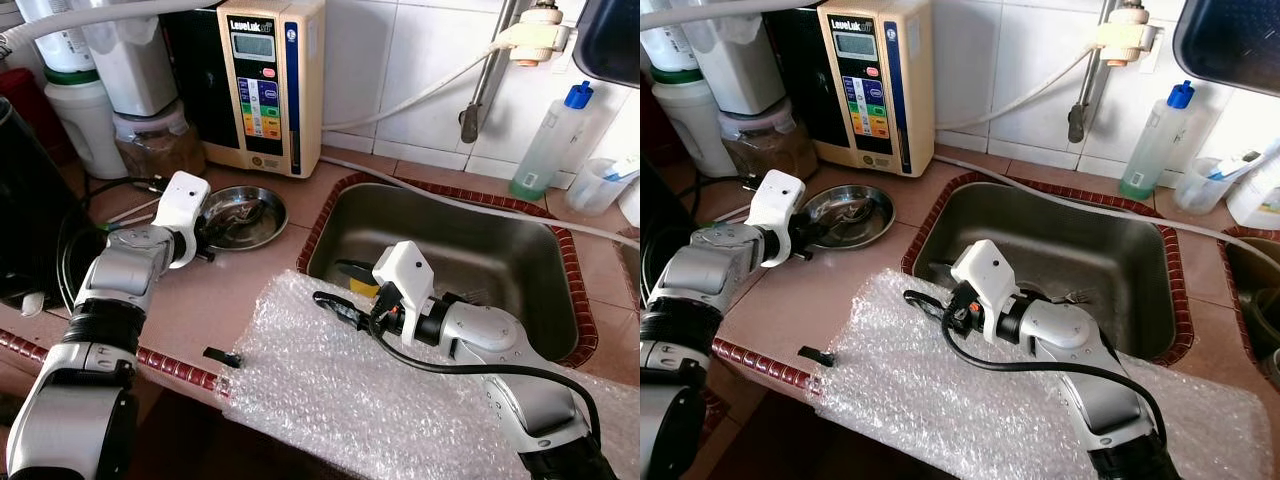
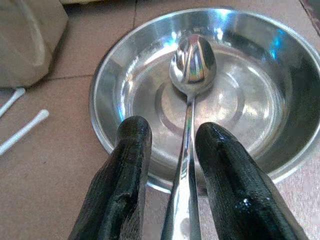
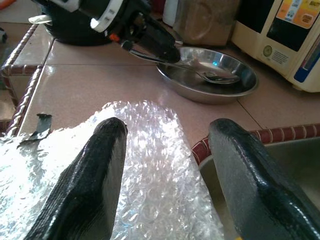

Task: Kitchen organization

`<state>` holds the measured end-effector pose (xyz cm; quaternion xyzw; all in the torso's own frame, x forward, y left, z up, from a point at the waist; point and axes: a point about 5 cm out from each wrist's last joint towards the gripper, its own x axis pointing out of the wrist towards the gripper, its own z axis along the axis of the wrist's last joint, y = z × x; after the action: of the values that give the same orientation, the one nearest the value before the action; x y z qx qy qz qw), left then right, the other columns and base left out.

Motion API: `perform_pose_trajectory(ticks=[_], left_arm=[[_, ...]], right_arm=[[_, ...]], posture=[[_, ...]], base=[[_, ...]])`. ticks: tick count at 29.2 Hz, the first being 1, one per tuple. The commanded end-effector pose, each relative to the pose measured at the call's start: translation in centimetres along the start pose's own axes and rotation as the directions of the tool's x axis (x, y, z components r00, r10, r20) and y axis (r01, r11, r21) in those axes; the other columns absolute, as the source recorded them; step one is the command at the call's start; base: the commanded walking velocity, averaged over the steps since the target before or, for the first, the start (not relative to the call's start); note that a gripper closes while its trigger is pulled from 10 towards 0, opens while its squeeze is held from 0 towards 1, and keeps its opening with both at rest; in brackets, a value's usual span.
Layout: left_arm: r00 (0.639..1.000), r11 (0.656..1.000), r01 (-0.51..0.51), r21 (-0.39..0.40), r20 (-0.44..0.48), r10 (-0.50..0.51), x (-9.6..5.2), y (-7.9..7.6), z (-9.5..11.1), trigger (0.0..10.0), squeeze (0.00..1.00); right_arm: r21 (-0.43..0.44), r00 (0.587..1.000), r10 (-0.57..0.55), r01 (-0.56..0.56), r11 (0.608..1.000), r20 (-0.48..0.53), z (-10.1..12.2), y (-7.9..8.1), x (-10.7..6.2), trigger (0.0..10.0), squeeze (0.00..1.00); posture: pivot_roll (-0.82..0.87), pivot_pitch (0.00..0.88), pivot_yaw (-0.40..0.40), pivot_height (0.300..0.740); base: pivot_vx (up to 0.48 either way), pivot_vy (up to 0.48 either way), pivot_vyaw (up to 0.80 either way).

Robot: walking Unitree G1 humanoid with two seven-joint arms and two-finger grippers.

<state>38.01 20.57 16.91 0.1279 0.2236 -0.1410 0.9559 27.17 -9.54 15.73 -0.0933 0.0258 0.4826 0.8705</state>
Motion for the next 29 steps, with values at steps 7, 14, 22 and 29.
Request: perform_pose_trajectory(ticks=[7, 14, 22, 29], left_arm=[[0.998, 0.998, -0.022, 0.062, 0.056, 0.019, -0.2, 0.4, 2.6, 10.0, 1.0], [0.997, 0.995, -0.021, 0.094, -0.066, 0.028, 0.4, 0.2, 2.8, 10.0, 1.0], [0.998, 0.998, -0.033, 0.044, -0.06, 0.036, 1.1, -0.5, 3.0, 10.0, 1.0], [0.994, 0.997, -0.018, 0.08, -0.105, 0.026, 1.6, -0.8, 1.9, 10.0, 1.0]], right_arm=[[-0.007, 1.0, 0.011, -0.011, 1.0, -0.012, -0.2, 0.1, -0.2, 10.0, 0.0], [-0.01, 1.0, 0.021, -0.021, 1.0, -0.012, -0.1, 0.2, 0.2, 10.0, 0.0], [-0.013, 1.0, 0.018, -0.018, 1.0, -0.014, -0.1, 0.2, 0.1, 10.0, 0.0], [-0.011, 1.0, 0.017, -0.018, 1.0, -0.015, -0.2, 0.3, 0.1, 10.0, 0.0]], posture=[[0.02, 0.0, 0.03, 0.74], [0.04, 0.0, 0.022, 0.74], [0.03, 0.0, 0.032, 0.74], [0.02, 0.0, 0.038, 0.74]], base=[[0.0, 0.0, 0.0], [0.0, 0.0, 0.0], [0.0, 0.0, 0.0], [0.0, 0.0, 0.0]])
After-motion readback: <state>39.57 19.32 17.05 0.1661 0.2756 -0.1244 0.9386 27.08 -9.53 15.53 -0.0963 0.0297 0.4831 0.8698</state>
